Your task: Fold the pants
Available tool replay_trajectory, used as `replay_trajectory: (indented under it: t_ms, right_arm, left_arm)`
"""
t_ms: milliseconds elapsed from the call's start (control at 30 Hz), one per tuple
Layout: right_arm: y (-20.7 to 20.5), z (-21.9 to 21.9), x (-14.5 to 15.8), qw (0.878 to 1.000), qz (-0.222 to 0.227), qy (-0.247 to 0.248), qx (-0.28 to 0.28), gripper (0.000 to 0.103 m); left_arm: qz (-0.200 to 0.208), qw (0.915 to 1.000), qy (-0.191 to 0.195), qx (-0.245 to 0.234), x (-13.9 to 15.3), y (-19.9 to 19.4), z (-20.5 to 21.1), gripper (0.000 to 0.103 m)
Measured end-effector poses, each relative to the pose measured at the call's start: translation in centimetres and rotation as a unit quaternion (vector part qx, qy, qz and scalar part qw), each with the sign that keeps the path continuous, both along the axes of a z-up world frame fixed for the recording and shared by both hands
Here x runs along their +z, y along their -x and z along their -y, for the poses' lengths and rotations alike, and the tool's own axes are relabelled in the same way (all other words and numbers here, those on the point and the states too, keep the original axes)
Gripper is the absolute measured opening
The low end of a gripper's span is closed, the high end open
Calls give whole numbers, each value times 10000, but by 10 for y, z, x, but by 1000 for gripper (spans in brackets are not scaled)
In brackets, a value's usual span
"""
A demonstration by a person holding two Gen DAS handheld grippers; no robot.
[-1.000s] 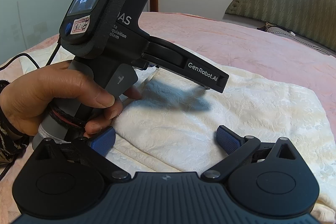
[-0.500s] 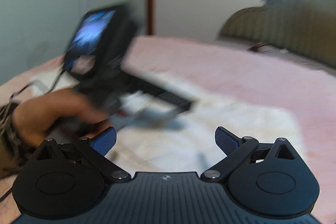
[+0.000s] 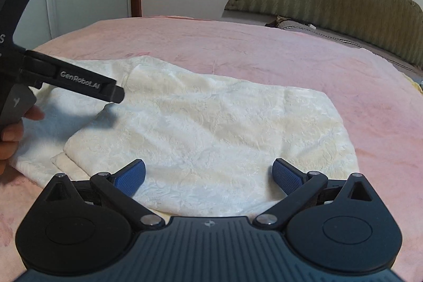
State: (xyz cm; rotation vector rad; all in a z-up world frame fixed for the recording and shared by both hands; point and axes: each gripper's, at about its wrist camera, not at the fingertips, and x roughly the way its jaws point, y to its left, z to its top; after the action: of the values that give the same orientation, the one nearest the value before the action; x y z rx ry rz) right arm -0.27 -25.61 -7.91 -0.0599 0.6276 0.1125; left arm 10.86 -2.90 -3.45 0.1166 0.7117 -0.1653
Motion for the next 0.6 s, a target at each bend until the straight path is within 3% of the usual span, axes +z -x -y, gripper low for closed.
replay_trajectory:
  t_ms: [333,600]
  right_arm:
    - [-1,1,0,9999,-74,0,-103,103]
    - [7,-16,4,9990,124,360,-246,103]
  left_arm:
    - [-31,9992,-411,2,0,7,-6,103]
    - [-52,9994,-330,37,0,11,-20,103]
